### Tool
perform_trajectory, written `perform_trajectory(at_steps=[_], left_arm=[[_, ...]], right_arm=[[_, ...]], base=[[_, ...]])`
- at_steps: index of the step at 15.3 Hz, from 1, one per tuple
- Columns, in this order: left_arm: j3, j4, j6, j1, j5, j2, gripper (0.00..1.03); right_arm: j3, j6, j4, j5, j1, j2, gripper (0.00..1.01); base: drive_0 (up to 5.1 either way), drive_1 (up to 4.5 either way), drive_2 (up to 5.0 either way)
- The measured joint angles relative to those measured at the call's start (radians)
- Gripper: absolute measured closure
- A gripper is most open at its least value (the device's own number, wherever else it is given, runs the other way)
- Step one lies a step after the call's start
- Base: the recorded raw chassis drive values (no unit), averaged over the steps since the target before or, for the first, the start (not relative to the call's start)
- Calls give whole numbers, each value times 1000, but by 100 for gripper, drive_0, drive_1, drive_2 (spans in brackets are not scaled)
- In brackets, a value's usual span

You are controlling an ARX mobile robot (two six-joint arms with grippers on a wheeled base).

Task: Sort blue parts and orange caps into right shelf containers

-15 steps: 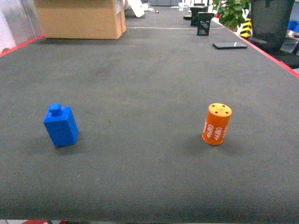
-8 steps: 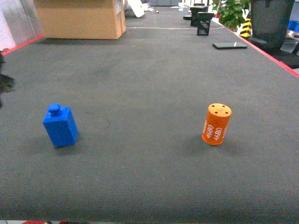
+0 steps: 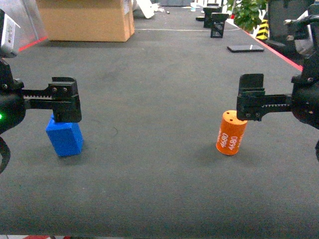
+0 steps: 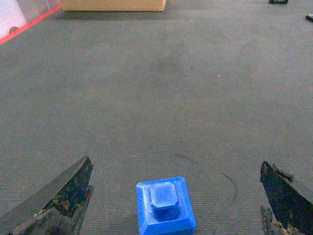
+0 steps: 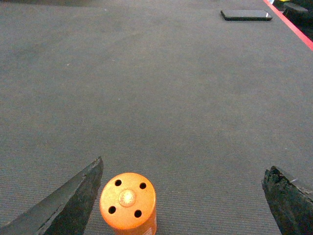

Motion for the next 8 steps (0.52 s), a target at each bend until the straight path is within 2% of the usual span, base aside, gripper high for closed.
perform_trajectory(at_steps=[3,8], left_arm=[[68,-19,-3,5,8,86,5],[129,-32,-5,16,19,174,5]], right_arm=[[80,8,-15,-3,8,79,3],[137,28,-32,-4,27,169,3]], base=[[0,0,0],[0,0,0]])
